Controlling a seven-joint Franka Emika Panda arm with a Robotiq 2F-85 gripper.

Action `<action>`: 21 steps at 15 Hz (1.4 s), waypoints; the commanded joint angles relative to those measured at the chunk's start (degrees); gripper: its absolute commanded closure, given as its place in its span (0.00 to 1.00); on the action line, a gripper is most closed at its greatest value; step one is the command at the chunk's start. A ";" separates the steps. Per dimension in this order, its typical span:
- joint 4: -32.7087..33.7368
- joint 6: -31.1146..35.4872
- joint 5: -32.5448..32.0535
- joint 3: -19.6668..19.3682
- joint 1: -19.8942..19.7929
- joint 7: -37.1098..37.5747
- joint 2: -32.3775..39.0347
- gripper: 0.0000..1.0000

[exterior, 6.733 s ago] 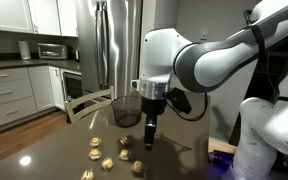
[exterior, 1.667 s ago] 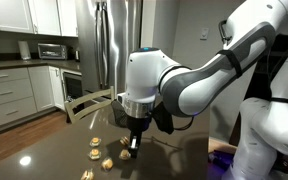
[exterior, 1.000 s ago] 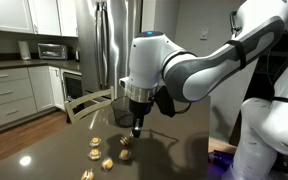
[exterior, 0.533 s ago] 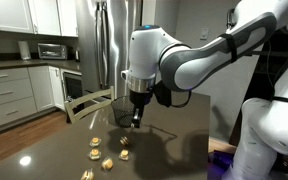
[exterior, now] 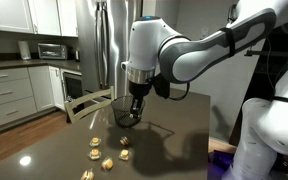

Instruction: Put one packet in the black basket

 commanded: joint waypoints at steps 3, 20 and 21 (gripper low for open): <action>1.56 -1.53 -1.44 -0.91 -1.60 -0.65 -0.66 0.95; 12.36 -6.01 1.95 -8.40 -3.59 -11.64 8.07 0.95; 13.02 -6.10 1.97 -8.64 -3.67 -11.81 8.67 0.95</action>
